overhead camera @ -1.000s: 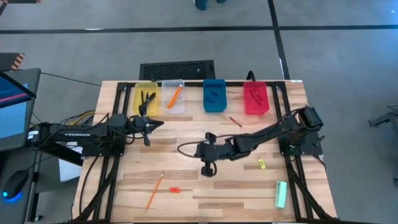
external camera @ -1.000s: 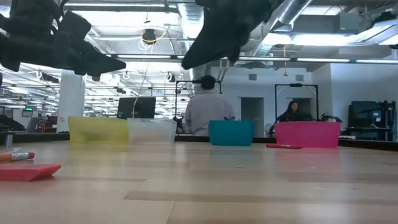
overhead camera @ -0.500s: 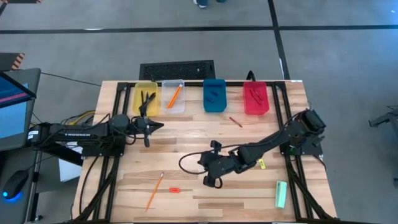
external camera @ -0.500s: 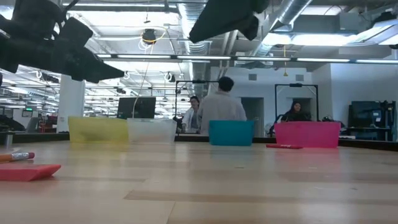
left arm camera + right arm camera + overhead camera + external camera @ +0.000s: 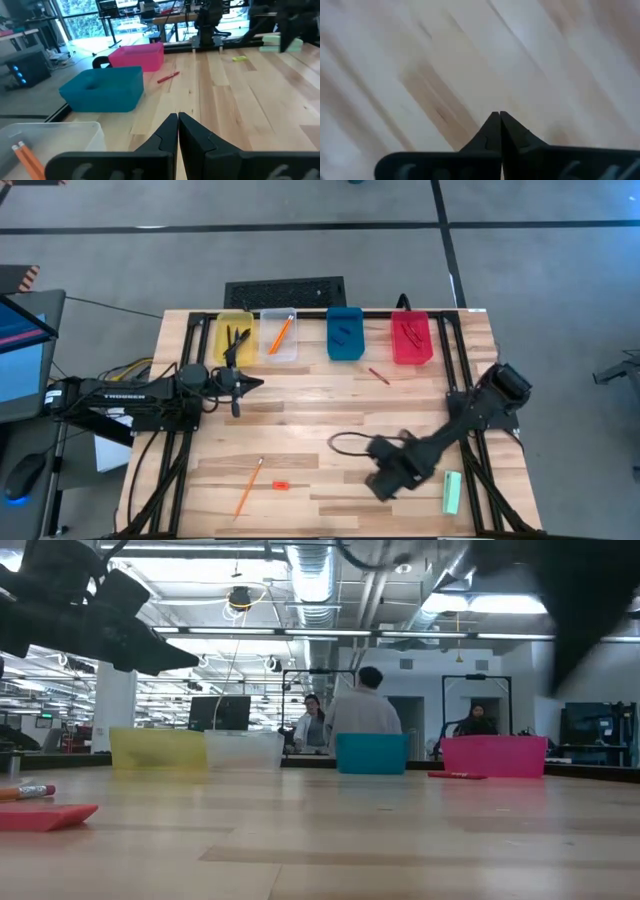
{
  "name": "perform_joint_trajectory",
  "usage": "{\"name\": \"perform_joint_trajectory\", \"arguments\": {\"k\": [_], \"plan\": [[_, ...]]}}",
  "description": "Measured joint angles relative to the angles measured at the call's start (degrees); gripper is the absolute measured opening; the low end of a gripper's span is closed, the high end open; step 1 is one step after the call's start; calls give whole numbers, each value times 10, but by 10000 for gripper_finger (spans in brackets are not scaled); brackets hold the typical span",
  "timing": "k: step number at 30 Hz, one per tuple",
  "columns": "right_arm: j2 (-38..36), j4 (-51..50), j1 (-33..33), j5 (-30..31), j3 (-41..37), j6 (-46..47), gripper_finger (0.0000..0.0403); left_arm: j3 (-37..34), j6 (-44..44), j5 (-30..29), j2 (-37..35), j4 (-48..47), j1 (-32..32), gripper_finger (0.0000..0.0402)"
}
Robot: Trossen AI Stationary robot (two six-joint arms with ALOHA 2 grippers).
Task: Sort crayons/erasers/pens/pencils in bins
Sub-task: Put the yellow eraser into the blue bin
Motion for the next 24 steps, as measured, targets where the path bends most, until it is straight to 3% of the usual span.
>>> {"name": "perform_joint_trajectory", "arguments": {"k": [3, 15, 24], "plan": [[-24, -40, 45, -11, -34, 95, 3, 0, 4, 7, 0, 0, 0, 6], [-184, 49, 159, -7, -294, 384, 11, 0, 3, 12, 0, 0, 0, 6], [-196, -15, 161, -18, -316, 440, 133, 0, -5, 11, 0, -7, -2, 6]]}}
